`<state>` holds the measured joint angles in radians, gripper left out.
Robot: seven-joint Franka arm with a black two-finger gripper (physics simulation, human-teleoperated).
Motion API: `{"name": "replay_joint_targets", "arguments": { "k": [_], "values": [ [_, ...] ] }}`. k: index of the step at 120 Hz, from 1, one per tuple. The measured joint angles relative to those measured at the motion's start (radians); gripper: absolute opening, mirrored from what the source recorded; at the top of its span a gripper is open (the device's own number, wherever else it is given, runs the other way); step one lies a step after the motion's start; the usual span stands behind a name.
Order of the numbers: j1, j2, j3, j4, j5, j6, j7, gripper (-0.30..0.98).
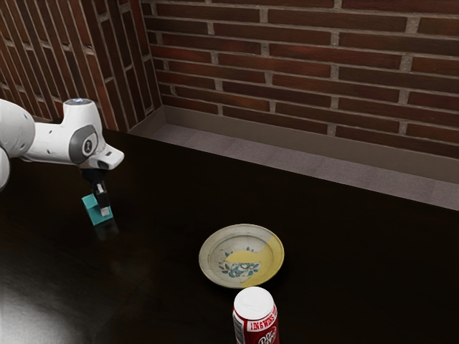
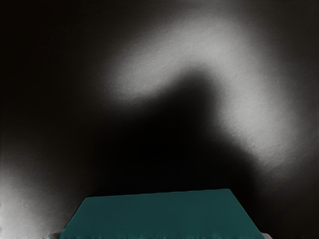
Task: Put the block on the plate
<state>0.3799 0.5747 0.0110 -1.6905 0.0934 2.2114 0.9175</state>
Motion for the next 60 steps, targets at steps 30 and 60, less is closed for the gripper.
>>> {"name": "replay_joint_targets", "arguments": {
  "k": [30,60],
  "values": [
    [-0.016,-0.044,0.002,-0.008,0.005,0.001,0.003,0.4],
    [-0.114,-0.113,0.01,-0.021,0.005,-0.015,-0.008,0.39]
  ]
}}
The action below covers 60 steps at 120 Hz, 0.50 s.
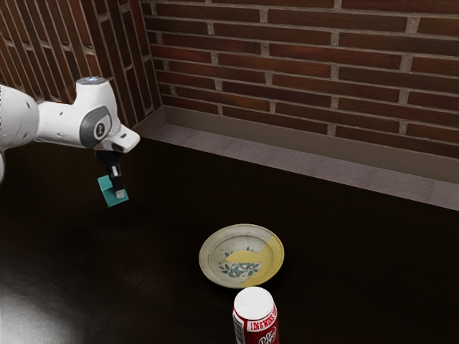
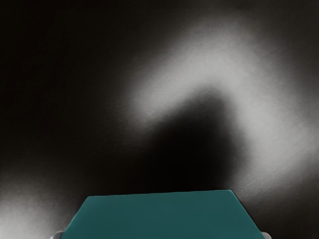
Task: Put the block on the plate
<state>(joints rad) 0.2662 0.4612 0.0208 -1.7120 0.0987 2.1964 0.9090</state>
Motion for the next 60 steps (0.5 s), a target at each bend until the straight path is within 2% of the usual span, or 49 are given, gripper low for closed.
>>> {"name": "replay_joint_targets", "arguments": {
  "k": [60],
  "values": [
    [-0.287,-0.079,0.023,-0.055,0.008,-0.036,-0.083,0.39]
  ]
}}
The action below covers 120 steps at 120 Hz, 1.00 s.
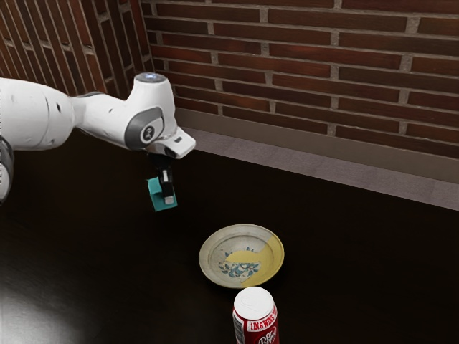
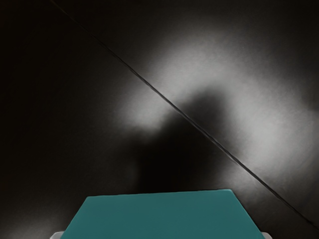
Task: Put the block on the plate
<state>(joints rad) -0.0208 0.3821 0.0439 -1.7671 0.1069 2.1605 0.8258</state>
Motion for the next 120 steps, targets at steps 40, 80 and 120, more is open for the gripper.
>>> {"name": "replay_joint_targets", "arguments": {
  "k": [40,80,120],
  "values": [
    [-0.157,-0.013,0.008,-0.025,0.003,-0.012,-0.078,0.39],
    [-0.304,-0.009,0.014,-0.033,0.014,-0.014,-0.167,0.39],
    [-0.407,-0.001,0.015,-0.042,0.015,-0.015,-0.257,0.39]
  ]
}}
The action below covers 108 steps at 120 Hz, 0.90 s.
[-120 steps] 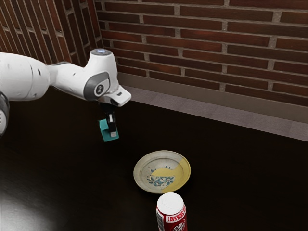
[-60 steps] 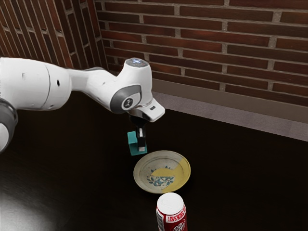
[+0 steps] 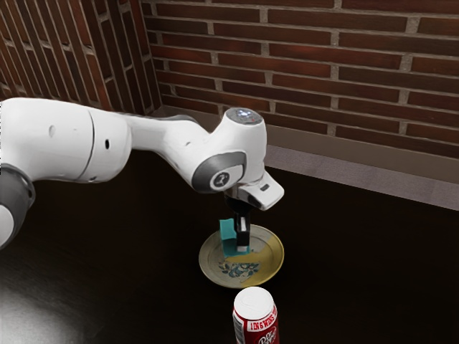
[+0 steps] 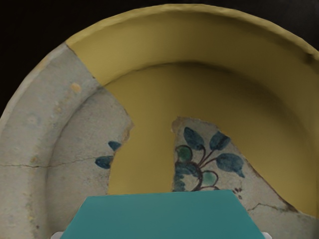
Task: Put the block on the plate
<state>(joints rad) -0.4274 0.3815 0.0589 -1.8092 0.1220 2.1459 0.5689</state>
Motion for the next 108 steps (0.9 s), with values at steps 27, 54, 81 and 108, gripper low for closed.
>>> {"name": "replay_joint_targets", "arguments": {
  "k": [27,54,81,108],
  "values": [
    [-0.013,0.024,-0.006,-0.004,0.0,0.0,-0.049,0.39],
    [-0.001,0.052,-0.023,0.003,0.001,0.001,-0.084,0.4],
    [0.0,0.039,-0.035,0.008,0.015,-0.009,-0.106,0.57],
    [-0.003,0.007,-0.033,0.009,0.019,-0.04,-0.131,0.65]
  ]
}}
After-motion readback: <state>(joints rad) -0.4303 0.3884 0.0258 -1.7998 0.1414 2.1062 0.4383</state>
